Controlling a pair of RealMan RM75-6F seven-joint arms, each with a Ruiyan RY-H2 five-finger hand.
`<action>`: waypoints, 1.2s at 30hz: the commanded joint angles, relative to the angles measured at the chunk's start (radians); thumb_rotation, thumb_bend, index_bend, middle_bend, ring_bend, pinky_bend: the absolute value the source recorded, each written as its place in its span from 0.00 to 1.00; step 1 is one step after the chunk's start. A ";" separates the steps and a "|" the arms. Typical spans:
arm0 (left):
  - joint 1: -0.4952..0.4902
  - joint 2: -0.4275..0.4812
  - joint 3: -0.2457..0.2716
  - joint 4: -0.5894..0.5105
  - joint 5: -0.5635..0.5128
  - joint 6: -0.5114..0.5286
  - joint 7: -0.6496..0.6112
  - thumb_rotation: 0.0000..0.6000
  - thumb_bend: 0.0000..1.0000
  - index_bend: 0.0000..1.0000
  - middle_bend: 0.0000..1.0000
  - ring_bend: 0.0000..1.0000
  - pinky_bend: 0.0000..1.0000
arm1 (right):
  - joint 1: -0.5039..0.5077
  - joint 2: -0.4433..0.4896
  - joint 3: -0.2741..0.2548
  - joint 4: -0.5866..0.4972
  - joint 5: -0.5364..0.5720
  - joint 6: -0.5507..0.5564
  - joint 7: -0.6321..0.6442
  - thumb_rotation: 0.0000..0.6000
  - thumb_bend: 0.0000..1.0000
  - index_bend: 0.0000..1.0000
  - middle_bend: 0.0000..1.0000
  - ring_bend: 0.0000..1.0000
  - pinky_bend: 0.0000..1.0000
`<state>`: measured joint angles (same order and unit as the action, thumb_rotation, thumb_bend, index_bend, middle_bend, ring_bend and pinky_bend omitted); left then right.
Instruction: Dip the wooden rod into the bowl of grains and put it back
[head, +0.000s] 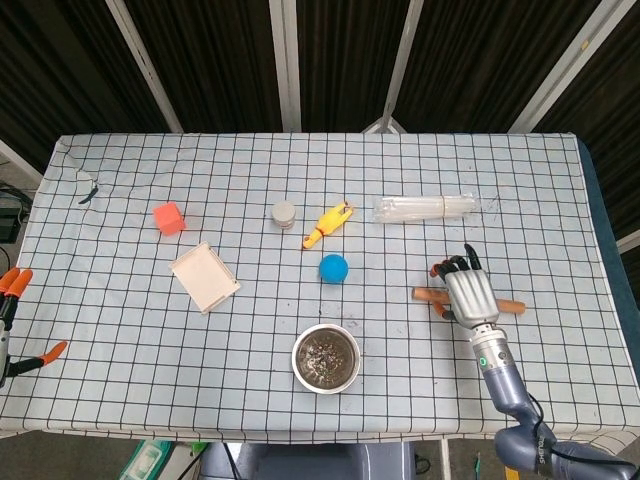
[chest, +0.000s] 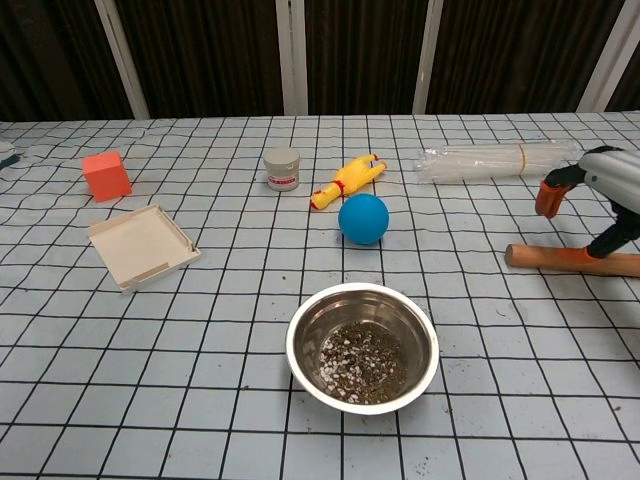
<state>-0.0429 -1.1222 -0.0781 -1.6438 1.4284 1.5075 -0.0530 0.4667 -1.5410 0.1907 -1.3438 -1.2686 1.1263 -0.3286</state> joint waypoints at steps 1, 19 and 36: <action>-0.001 0.000 0.000 0.000 -0.002 -0.002 0.001 1.00 0.06 0.00 0.00 0.00 0.00 | 0.010 -0.016 0.002 0.025 0.013 -0.012 0.005 1.00 0.28 0.44 0.40 0.25 0.00; -0.005 0.004 0.001 -0.007 -0.013 -0.016 0.006 1.00 0.06 0.00 0.00 0.00 0.00 | 0.040 -0.052 -0.011 0.088 0.035 -0.054 0.016 1.00 0.28 0.47 0.40 0.25 0.00; -0.008 0.008 0.001 -0.010 -0.019 -0.025 -0.002 1.00 0.06 0.00 0.00 0.00 0.00 | 0.053 -0.047 -0.021 0.090 0.081 -0.093 -0.023 1.00 0.31 0.48 0.41 0.26 0.00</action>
<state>-0.0509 -1.1139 -0.0766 -1.6538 1.4098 1.4820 -0.0546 0.5193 -1.5878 0.1706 -1.2542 -1.1883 1.0338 -0.3513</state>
